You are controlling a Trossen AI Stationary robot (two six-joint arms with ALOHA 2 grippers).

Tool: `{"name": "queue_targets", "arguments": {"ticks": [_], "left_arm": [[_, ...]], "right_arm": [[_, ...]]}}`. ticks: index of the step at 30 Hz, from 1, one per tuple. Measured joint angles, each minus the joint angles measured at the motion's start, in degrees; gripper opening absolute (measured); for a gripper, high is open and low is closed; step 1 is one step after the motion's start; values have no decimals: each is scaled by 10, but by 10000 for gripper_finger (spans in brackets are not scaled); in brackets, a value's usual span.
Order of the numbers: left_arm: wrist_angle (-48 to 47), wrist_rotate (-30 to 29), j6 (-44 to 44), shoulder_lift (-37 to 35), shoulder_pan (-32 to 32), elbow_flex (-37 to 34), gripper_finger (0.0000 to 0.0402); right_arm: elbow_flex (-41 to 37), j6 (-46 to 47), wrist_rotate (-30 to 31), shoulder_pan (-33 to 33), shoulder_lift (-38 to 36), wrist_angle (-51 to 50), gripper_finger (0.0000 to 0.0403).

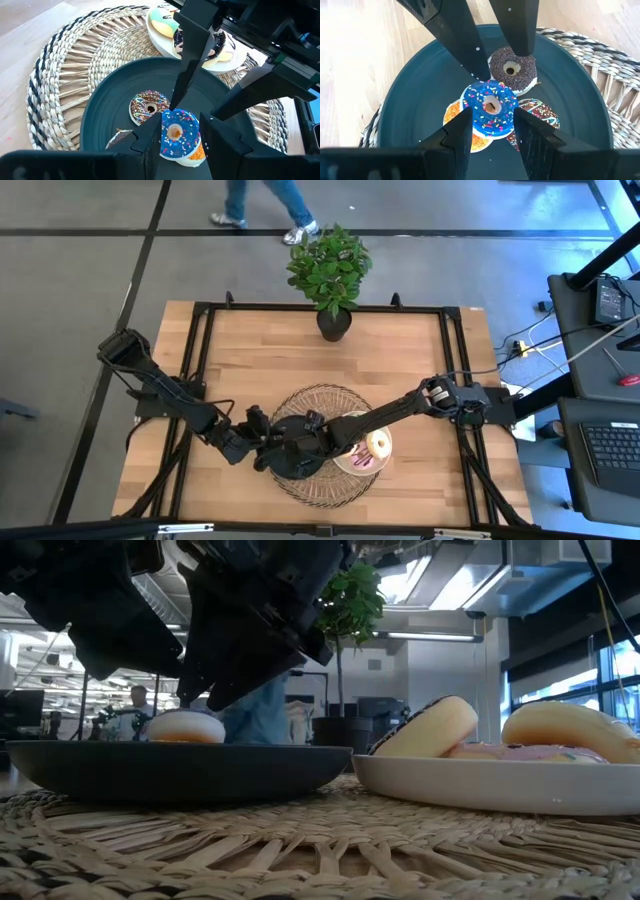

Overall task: Pick & Place donuts
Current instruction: Put the small blue donut on the black plate

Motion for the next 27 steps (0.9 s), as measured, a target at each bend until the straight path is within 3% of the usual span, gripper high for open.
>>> {"name": "queue_targets", "arguments": {"ticks": [27], "left_arm": [[-4, -1, 5, 0, 0, 0, 127]], "right_arm": [[-1, -1, 12, 2, 14, 1, 145]]}}
